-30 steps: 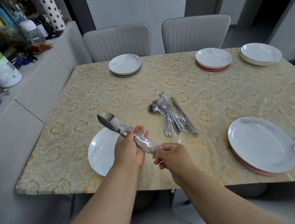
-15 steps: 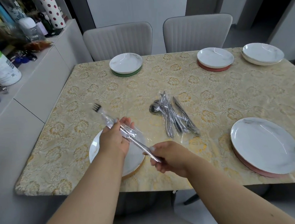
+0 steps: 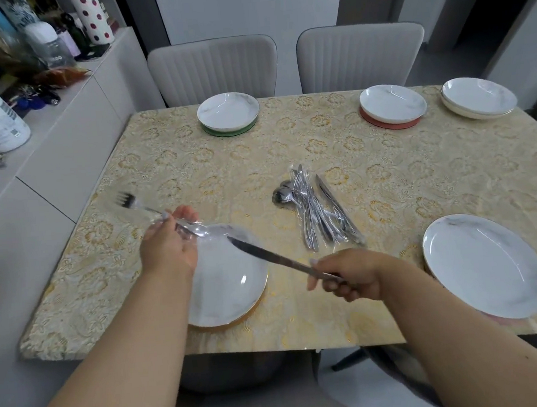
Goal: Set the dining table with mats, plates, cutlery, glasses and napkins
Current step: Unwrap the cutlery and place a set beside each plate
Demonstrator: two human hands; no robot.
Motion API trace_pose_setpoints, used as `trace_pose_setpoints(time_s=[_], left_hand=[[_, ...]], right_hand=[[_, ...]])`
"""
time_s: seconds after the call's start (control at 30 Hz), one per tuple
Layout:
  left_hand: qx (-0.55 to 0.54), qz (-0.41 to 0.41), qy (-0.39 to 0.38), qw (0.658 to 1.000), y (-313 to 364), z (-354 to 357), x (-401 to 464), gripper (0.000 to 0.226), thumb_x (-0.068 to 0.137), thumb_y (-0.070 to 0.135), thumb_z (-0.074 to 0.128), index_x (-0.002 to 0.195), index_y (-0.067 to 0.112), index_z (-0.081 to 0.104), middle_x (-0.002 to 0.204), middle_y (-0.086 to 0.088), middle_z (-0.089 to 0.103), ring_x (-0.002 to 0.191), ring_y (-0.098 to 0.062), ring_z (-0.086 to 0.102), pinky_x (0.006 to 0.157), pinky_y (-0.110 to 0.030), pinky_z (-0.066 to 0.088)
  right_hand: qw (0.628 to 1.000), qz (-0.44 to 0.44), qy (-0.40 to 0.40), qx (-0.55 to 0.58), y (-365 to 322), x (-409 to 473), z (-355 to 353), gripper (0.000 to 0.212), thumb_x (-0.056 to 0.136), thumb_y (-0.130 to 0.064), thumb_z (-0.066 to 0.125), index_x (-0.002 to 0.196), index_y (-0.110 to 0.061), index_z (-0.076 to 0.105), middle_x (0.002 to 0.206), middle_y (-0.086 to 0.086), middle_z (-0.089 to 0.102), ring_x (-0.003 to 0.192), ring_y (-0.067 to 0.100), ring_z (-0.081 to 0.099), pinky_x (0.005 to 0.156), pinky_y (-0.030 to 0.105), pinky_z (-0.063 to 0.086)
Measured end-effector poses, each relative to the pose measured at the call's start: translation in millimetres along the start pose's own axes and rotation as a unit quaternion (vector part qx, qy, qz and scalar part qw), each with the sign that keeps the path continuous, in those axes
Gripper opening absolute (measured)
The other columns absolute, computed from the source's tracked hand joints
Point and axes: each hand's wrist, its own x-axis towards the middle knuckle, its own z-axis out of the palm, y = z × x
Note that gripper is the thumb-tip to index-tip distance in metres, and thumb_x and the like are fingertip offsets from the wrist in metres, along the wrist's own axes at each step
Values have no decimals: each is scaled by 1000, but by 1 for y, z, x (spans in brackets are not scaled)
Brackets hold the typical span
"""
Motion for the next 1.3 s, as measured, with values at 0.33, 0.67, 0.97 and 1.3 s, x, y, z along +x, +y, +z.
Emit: trace_pose_setpoints(time_s=[0.33,0.67,0.97,1.3], left_hand=[[14,-18,-35,999,-22,-13,-5,18,103,9,39,101,-1,54,69,-9,68,60,-16,66,66,-30,57],[64,-55,-70,994,-43,-24,-27,21,103,11,42,108,-2,57,82,-10,67,81,-21,65,62,-25,57],[74,-104,-67,990,-56,-29,-35,16,101,10,45,107,-1,56,91,-15,66,78,-20,69,59,-26,58],[80,-120,-70,987,-62,-26,-40,16,101,10,47,112,1,54,83,-13,69,65,-17,71,59,-27,57]], right_hand=[[978,68,197,27,20,28,31,9,91,-12,62,85,-9,68,78,5,53,58,14,40,49,24,32],[971,48,233,-29,25,69,80,26,86,-27,70,67,-17,54,59,0,62,53,13,59,71,25,53],[954,70,196,-215,12,77,73,34,88,-34,66,60,-15,58,76,1,71,72,17,66,86,32,56],[944,-55,294,-141,5,51,72,23,84,-27,70,72,-15,54,68,-2,58,63,15,55,59,25,45]])
